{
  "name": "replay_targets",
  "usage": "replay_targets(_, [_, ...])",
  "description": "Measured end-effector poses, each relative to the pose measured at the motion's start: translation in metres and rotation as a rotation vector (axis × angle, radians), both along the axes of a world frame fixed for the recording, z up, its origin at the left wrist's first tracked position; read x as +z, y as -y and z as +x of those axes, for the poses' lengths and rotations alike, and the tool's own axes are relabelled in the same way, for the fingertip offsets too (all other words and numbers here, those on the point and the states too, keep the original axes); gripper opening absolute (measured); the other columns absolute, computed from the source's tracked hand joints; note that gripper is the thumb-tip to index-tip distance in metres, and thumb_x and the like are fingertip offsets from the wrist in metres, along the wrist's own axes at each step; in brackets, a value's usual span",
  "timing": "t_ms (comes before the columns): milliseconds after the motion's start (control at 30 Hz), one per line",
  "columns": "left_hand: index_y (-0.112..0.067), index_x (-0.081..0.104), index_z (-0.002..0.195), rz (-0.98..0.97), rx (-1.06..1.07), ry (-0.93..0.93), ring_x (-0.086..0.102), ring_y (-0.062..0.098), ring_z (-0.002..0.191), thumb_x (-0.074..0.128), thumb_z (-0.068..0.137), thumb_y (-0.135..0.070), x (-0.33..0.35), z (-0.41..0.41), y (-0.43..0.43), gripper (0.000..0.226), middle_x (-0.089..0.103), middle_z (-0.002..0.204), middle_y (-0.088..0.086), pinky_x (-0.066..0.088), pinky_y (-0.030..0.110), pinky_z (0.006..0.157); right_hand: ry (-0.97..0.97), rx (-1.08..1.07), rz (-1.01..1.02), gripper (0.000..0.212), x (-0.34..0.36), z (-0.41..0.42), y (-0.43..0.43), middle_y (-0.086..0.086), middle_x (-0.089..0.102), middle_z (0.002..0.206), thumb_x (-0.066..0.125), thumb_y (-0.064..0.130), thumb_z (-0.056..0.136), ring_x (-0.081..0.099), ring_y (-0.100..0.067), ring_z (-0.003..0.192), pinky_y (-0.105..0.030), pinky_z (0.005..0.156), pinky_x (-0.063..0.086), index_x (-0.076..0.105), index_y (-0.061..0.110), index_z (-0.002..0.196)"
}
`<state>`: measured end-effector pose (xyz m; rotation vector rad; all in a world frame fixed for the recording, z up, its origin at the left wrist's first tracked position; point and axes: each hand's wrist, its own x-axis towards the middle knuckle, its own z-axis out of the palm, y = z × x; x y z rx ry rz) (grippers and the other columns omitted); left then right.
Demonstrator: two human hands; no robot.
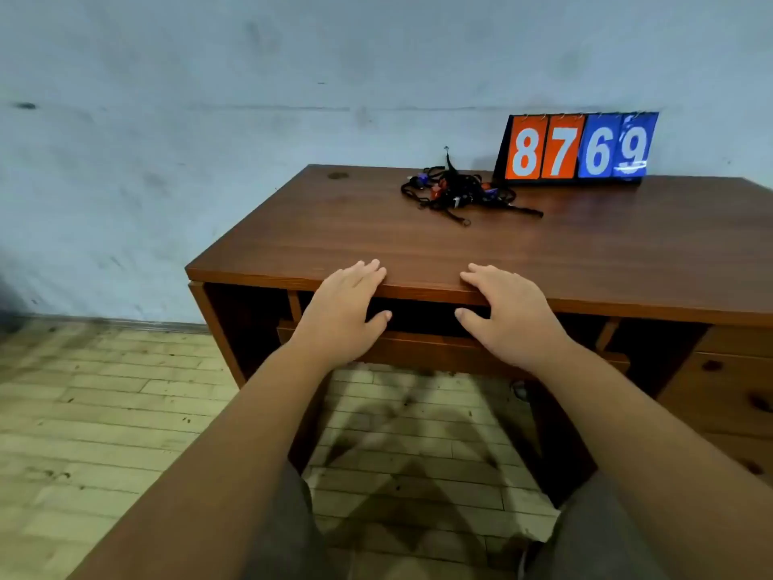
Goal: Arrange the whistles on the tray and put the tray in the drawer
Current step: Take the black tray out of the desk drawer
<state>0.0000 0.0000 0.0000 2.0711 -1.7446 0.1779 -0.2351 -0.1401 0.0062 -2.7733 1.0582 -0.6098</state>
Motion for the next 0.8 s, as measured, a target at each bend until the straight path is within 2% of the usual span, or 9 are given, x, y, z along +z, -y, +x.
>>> replay_targets(100, [-0.023, 0.065, 0.146, -0.208, -0.055, -0.237, 0.047, 0.008, 0.149, 0.058, 0.109, -0.018, -0.016, -0.009, -0.02, 0.038, 0.061, 0.152, -0.011, 0.037, 0.033, 0.126, 0.269, 0.053, 0.008, 0.038, -0.021, -0.015, -0.023, 0.009, 0.058, 0.156, 0.066, 0.03, 0.104, 0.043, -0.013, 0.153, -0.041, 0.132, 0.027, 0.066, 0.024, 0.142])
replay_targets(167, [-0.024, 0.071, 0.136, -0.238, -0.084, -0.279, 0.055, 0.005, 0.137, 0.056, 0.109, -0.013, -0.031, -0.017, -0.031, 0.033, 0.067, 0.138, -0.013, 0.047, 0.032, 0.118, 0.348, 0.097, 0.005, 0.03, -0.041, -0.025, -0.038, 0.013, 0.061, 0.145, 0.067, 0.021, 0.103, 0.048, -0.008, 0.146, -0.034, 0.127, 0.035, 0.069, 0.022, 0.134])
replay_targets(200, [-0.026, 0.068, 0.141, -0.185, -0.083, -0.271, 0.053, 0.005, 0.139, 0.056, 0.11, -0.016, -0.038, -0.02, -0.03, 0.035, 0.065, 0.141, -0.013, 0.046, 0.034, 0.12, 0.355, 0.113, 0.002, 0.03, -0.05, -0.029, -0.04, 0.012, 0.061, 0.141, 0.068, 0.018, 0.103, 0.051, -0.007, 0.141, -0.033, 0.124, 0.04, 0.069, 0.021, 0.133])
replay_targets(267, [-0.027, 0.05, 0.161, -0.036, -0.041, -0.206, 0.037, 0.009, 0.155, 0.056, 0.111, -0.031, -0.054, -0.019, -0.023, 0.05, 0.05, 0.162, -0.01, 0.032, 0.039, 0.131, 0.276, 0.088, -0.007, 0.039, -0.07, -0.035, -0.036, 0.008, 0.058, 0.147, 0.069, 0.025, 0.103, 0.049, -0.011, 0.142, -0.039, 0.124, 0.041, 0.064, 0.021, 0.142])
replay_targets(333, [-0.023, 0.028, 0.171, 0.117, 0.003, -0.116, 0.019, 0.015, 0.165, 0.053, 0.111, -0.048, -0.068, -0.019, -0.017, 0.07, 0.029, 0.177, -0.006, 0.014, 0.041, 0.137, 0.104, 0.025, 0.0, 0.061, -0.09, -0.04, -0.031, 0.006, 0.049, 0.162, 0.066, 0.042, 0.103, 0.038, -0.016, 0.153, -0.042, 0.131, 0.029, 0.051, 0.022, 0.158])
replay_targets(400, [-0.021, 0.022, 0.173, 0.14, 0.015, -0.028, 0.015, 0.019, 0.166, 0.05, 0.109, -0.057, -0.081, -0.017, -0.013, 0.078, 0.024, 0.179, -0.003, 0.005, 0.041, 0.137, 0.026, 0.008, -0.052, 0.071, -0.101, -0.043, -0.026, 0.004, 0.045, 0.166, 0.063, 0.048, 0.102, 0.035, -0.018, 0.156, -0.038, 0.133, 0.022, 0.044, 0.02, 0.164])
replay_targets(567, [-0.019, 0.035, 0.168, 0.023, 0.035, 0.038, 0.03, 0.021, 0.161, 0.055, 0.106, -0.058, -0.093, -0.016, -0.013, 0.076, 0.039, 0.172, -0.001, 0.015, 0.045, 0.136, 0.152, -0.04, -0.033, 0.056, -0.101, -0.039, -0.028, 0.006, 0.059, 0.151, 0.066, 0.04, 0.101, 0.048, -0.018, 0.144, -0.044, 0.126, 0.037, 0.058, 0.021, 0.153])
replay_targets(800, [-0.021, 0.047, 0.163, -0.037, 0.03, 0.001, 0.041, 0.018, 0.155, 0.059, 0.106, -0.051, -0.093, -0.025, -0.036, 0.066, 0.05, 0.165, -0.004, 0.028, 0.045, 0.132, 0.245, -0.071, -0.014, 0.033, -0.096, -0.045, -0.044, 0.016, 0.068, 0.13, 0.064, 0.035, 0.104, 0.054, -0.012, 0.128, -0.038, 0.113, 0.042, 0.071, 0.027, 0.136])
